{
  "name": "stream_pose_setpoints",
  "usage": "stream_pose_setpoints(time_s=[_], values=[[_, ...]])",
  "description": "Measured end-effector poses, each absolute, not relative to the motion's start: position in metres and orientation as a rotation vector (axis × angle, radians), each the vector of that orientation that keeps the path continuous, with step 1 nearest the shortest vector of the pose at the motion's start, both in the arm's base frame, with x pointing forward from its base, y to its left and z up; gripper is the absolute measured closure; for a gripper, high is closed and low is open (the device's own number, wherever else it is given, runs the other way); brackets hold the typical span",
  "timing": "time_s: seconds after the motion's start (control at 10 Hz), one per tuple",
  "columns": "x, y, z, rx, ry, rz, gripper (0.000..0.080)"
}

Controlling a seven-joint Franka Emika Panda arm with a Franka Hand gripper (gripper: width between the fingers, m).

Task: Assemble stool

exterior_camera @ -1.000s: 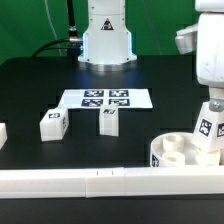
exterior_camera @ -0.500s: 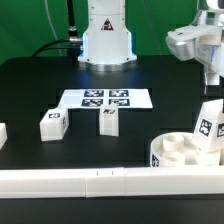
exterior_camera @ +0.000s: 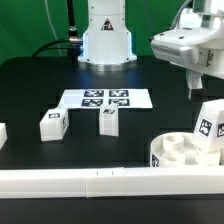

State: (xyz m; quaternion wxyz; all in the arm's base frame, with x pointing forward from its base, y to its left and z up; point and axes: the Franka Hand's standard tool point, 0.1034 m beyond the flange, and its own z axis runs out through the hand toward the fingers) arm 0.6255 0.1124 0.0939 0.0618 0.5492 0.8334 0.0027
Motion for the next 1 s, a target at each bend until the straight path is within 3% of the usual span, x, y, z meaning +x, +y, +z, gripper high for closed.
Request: stream_pose_setpoints(time_s=[0.4,0.5,0.6,0.7,1.0], values=[[0.6240,0.1099,0.0882,1.650,2.529,-0.009,0.0150],[0.6238,0.1109,0.0880,1.662,2.522,-0.008,0.0296],[0.6237,0.1120,0.0878,1.669,2.518,-0.008,0.0296],[0.6237,0.1118,0.0876,1.670,2.518,-0.008,0.0434],[0.6240,0.1101,0.0876,1.710,2.490,-0.005,0.0468]])
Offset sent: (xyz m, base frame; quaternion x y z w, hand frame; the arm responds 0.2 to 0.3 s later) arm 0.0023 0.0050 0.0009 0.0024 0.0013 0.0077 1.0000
